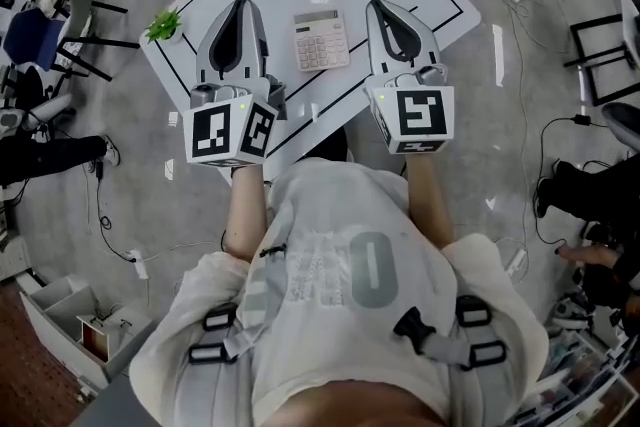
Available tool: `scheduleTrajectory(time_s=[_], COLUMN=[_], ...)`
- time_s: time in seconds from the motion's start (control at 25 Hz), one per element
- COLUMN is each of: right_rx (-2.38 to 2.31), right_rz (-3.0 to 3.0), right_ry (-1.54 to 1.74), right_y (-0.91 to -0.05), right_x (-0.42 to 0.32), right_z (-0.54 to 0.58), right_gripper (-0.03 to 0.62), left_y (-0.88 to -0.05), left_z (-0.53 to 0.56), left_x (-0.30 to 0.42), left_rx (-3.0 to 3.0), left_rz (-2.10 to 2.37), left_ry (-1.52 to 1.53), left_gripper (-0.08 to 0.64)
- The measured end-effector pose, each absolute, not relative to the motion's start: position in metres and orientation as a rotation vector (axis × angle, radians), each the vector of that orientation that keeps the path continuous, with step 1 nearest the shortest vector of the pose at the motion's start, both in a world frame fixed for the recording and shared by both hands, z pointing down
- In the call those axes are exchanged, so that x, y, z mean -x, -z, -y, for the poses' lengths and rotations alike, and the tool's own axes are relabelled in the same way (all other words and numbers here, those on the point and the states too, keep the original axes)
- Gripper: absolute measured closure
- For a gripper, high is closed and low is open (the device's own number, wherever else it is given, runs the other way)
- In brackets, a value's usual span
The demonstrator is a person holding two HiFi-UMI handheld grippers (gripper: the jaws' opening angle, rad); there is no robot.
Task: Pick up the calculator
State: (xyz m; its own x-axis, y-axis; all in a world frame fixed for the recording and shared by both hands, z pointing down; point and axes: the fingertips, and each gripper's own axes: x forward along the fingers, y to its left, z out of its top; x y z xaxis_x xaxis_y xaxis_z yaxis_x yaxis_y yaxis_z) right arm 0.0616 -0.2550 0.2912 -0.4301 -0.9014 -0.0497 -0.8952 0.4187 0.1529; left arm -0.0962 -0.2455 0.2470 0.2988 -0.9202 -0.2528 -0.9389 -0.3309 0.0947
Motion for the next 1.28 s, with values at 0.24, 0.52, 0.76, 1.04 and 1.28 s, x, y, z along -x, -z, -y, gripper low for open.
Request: scheduleTrajectory(time_s=[0.24, 0.52, 0.76, 1.04, 1.28], right_rx=[-1.633, -1.586, -1.566, -1.562, -1.531], right_rz=[2.617, 2.633, 2.64, 2.626, 2.628], right_ry=[0.252, 0.261, 0.251, 0.204, 0.185], right_y=[-0.291, -0.291, -0.294, -0.304, -0.308], right_x=[-0.058, -0.048, -0.044, -0.048, -0.045], right_z=[0.259, 0.259, 0.26, 0.265, 0.273], right_gripper=[0.586, 0.586, 0.586, 0.586, 0.586], left_y=[-0.24, -0.239, -0.244, -0.282, -0.352], left_z=[0.247, 0.252, 0.264, 0.314, 0.362], left_x=[0.087, 0.092, 0.101, 0.103, 0.1], left_rx=[2.626, 2.653, 2.739, 2.888, 3.215], left_rz=[-1.615, -1.613, -1.616, -1.582, -1.528], left_ry=[-0.512, -0.55, -0.574, -0.392, -0.369], left_gripper=[0.321, 0.163, 0.163, 0.163, 0.163])
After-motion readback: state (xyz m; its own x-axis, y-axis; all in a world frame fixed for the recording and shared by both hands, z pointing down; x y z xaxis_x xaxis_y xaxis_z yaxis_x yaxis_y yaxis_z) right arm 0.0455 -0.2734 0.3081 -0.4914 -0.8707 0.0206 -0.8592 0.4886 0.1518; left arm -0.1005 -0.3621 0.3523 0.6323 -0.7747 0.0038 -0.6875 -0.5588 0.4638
